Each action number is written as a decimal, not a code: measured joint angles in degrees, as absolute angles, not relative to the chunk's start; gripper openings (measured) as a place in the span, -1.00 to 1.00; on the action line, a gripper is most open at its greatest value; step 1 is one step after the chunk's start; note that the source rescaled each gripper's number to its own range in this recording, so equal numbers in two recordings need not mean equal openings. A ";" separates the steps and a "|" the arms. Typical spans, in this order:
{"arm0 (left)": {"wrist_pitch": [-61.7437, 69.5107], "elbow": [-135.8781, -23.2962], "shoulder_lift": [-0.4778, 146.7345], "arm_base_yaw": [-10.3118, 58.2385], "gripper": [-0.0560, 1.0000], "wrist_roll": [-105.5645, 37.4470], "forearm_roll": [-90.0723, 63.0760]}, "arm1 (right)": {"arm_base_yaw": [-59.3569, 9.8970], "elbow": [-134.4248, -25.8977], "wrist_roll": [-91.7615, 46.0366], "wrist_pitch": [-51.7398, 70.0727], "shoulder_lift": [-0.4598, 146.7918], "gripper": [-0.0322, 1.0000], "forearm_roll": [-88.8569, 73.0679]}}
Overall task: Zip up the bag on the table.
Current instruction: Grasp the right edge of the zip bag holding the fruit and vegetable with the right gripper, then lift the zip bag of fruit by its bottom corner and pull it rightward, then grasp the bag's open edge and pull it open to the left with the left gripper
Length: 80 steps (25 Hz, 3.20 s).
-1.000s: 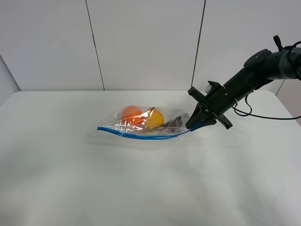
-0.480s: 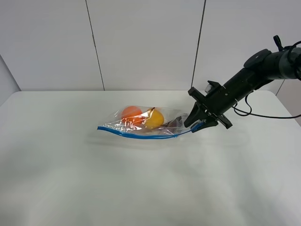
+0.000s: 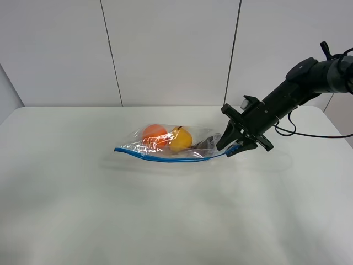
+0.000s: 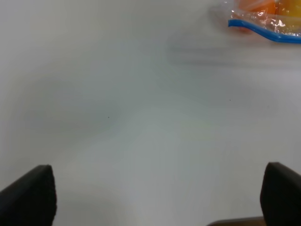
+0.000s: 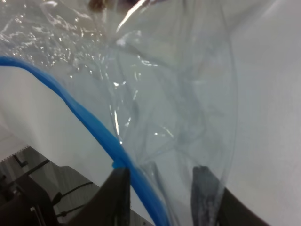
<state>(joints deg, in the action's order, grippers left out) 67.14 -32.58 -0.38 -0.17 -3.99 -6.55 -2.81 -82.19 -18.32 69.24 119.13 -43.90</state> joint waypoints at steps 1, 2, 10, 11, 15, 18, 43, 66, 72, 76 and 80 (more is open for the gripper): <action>67.14 -32.58 -0.38 -0.17 1.00 -3.99 -6.55 | -2.81 -82.19 -18.32 69.24 119.13 -0.19 -43.90; 67.14 -32.58 -0.38 -0.17 1.00 -3.99 -6.55 | -2.86 -82.19 -18.25 69.24 119.13 -0.19 -43.83; 67.14 -32.58 -0.38 -0.17 1.00 -3.99 -6.55 | -4.22 -82.19 -17.74 69.29 119.13 -0.19 -42.11; 67.14 -32.58 -0.38 -0.17 1.00 -3.99 -6.55 | -4.22 -82.19 -17.74 69.29 119.13 -0.19 -41.90; 67.14 -32.58 -0.38 -0.17 1.00 -3.99 -6.55 | -4.22 -82.19 -17.74 69.29 119.13 -0.54 -41.35; 67.14 -32.58 -0.38 -0.17 1.00 -3.99 -6.55 | -4.22 -82.19 -17.74 69.29 119.13 -0.92 -41.33; 67.14 -32.58 -0.38 -0.17 1.00 -3.99 -6.55 | -4.28 -83.11 -19.81 69.43 119.13 -0.93 -43.17; 60.53 -40.36 14.25 -0.17 1.00 -4.09 -7.78 | -4.28 -89.98 -19.86 69.73 119.13 -0.93 -51.51; 51.04 -48.48 35.92 -0.17 1.00 -6.22 -7.84 | -4.28 -89.98 -19.86 69.73 119.13 -0.93 -51.46; 40.87 -49.86 47.76 -0.17 1.00 -21.76 -7.84 | -4.28 -89.98 -19.86 69.73 119.13 -0.93 -51.46; 30.35 -49.91 57.44 0.00 1.00 -50.12 -7.84 | -4.28 -89.98 -19.86 69.73 119.13 -0.93 -51.46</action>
<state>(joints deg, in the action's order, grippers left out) 30.35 -49.91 57.44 0.00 -50.12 -7.84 -4.28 -89.98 -19.86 69.73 119.13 -51.46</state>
